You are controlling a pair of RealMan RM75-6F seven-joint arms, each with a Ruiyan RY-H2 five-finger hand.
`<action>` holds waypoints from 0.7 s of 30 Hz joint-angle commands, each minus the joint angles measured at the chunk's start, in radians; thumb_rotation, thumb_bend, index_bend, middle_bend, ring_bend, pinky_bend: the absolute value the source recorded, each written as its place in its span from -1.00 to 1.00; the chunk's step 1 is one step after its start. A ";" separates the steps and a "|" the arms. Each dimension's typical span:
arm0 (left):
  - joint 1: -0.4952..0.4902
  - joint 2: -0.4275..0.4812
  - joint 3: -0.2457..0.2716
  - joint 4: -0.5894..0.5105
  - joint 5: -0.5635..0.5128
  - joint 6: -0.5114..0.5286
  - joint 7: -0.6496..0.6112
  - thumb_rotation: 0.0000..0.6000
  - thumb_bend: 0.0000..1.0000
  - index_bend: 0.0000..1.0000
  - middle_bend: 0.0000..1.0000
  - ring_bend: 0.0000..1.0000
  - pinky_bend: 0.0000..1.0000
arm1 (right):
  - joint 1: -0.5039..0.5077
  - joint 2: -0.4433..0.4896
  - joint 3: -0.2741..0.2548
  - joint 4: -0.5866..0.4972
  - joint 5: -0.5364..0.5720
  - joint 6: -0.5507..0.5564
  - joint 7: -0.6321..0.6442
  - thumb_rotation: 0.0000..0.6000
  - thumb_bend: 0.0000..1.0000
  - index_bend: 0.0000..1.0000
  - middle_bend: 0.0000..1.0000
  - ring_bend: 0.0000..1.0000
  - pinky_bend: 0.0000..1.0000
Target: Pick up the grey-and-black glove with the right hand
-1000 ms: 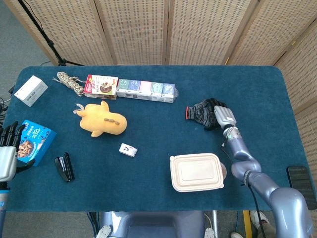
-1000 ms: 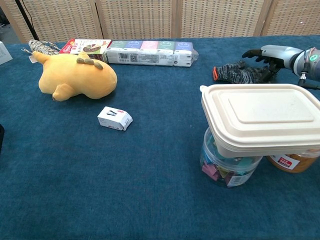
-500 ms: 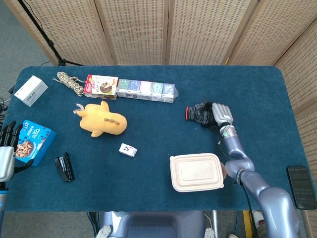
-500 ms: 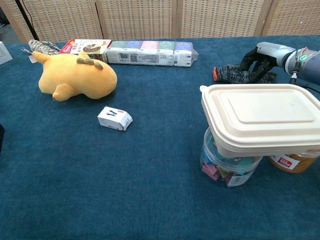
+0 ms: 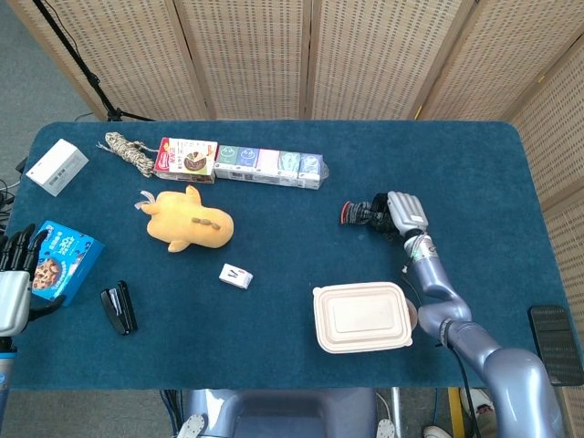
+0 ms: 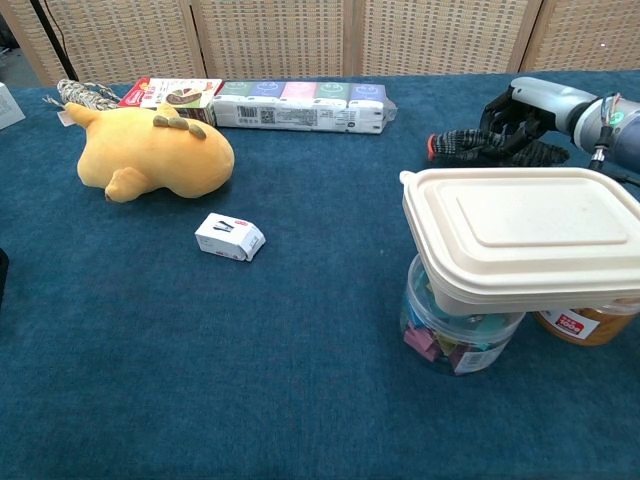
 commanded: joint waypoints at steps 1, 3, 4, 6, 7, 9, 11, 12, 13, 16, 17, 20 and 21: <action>-0.011 0.012 0.006 -0.002 0.019 -0.016 -0.025 1.00 -0.92 -1.00 -1.00 -1.00 -1.00 | -0.018 0.046 -0.007 -0.074 -0.018 0.042 -0.002 1.00 -0.13 0.09 0.19 0.08 0.22; -0.023 0.023 0.011 -0.002 0.035 -0.035 -0.047 1.00 -0.92 -1.00 -1.00 -1.00 -1.00 | -0.028 0.075 -0.002 -0.130 -0.016 0.058 -0.006 1.00 -0.13 0.09 0.19 0.08 0.22; -0.031 0.029 0.014 0.000 0.045 -0.046 -0.062 1.00 -0.92 -1.00 -1.00 -1.00 -1.00 | -0.031 0.088 0.001 -0.155 -0.013 0.063 -0.008 1.00 -0.13 0.10 0.19 0.08 0.22; -0.055 0.047 0.019 0.009 0.071 -0.081 -0.106 1.00 -0.92 -1.00 -1.00 -1.00 -1.00 | -0.040 0.119 0.009 -0.218 -0.004 0.071 -0.017 1.00 -0.12 0.10 0.19 0.08 0.22; -0.070 0.058 0.021 0.016 0.087 -0.100 -0.126 1.00 -0.92 -1.00 -1.00 -1.00 -1.00 | -0.043 0.134 0.012 -0.249 -0.001 0.074 -0.023 1.00 -0.12 0.10 0.19 0.08 0.22; -0.111 0.078 0.025 0.041 0.127 -0.146 -0.173 1.00 -0.92 -1.00 -1.00 -1.00 -1.00 | -0.050 0.167 0.019 -0.323 0.007 0.085 -0.043 1.00 -0.11 0.10 0.19 0.08 0.22; -0.157 0.100 0.034 0.060 0.163 -0.206 -0.232 1.00 -0.92 -1.00 -1.00 -1.00 -1.00 | -0.057 0.197 0.027 -0.395 0.018 0.099 -0.071 1.00 -0.11 0.10 0.19 0.08 0.22; -0.178 0.110 0.039 0.063 0.179 -0.233 -0.260 1.00 -0.92 -1.00 -1.00 -1.00 -1.00 | -0.059 0.208 0.031 -0.426 0.025 0.103 -0.082 1.00 -0.11 0.10 0.19 0.08 0.22; -0.200 0.120 0.044 0.067 0.199 -0.258 -0.289 1.00 -0.92 -1.00 -1.00 -1.00 -1.00 | -0.061 0.219 0.035 -0.458 0.033 0.106 -0.094 1.00 -0.11 0.10 0.19 0.08 0.22; -0.267 0.137 0.055 0.081 0.260 -0.314 -0.377 1.00 -0.92 -1.00 -1.00 -1.00 -1.00 | -0.067 0.252 0.052 -0.561 0.067 0.113 -0.132 1.00 -0.11 0.10 0.19 0.08 0.22; -0.292 0.137 0.058 0.086 0.282 -0.328 -0.406 1.00 -0.92 -1.00 -1.00 -1.00 -1.00 | -0.069 0.264 0.057 -0.602 0.084 0.114 -0.148 1.00 -0.10 0.10 0.19 0.08 0.22; -0.357 0.136 0.066 0.091 0.325 -0.373 -0.492 1.00 -0.92 -1.00 -1.00 -1.00 -1.00 | -0.071 0.290 0.069 -0.693 0.127 0.112 -0.187 1.00 -0.10 0.10 0.19 0.08 0.22; -0.376 0.136 0.067 0.091 0.334 -0.387 -0.512 1.00 -0.92 -1.00 -1.00 -1.00 -1.00 | -0.071 0.295 0.070 -0.714 0.138 0.114 -0.203 1.00 -0.10 0.10 0.19 0.08 0.22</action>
